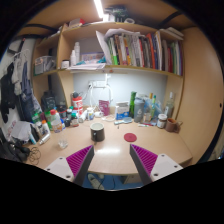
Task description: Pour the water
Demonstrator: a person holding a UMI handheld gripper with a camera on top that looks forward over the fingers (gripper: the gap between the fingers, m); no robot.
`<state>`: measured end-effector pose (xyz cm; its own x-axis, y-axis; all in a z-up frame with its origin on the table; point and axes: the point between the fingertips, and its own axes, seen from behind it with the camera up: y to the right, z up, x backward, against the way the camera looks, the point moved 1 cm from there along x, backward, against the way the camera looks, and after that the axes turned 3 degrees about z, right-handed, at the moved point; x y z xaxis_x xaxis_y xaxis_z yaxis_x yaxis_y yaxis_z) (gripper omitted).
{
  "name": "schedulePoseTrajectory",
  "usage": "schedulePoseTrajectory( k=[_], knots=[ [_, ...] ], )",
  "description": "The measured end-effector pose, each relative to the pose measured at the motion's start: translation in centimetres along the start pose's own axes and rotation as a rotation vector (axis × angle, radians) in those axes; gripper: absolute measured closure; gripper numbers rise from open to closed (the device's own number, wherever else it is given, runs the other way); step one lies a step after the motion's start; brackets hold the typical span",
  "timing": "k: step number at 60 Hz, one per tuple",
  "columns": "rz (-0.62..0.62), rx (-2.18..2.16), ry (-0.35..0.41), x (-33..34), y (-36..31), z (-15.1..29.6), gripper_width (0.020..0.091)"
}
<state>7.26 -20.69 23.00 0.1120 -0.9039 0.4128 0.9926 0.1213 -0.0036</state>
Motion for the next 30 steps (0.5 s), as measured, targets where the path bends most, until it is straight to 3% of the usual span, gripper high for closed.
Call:
schedulePoseTrajectory(
  k=[15,30],
  knots=[
    [0.014,-0.024,-0.014,1.7,-2.3,-0.8,0.0278],
    [0.122,0.088,0.078,-1.8,-8.7,0.0,0.0279]
  ],
)
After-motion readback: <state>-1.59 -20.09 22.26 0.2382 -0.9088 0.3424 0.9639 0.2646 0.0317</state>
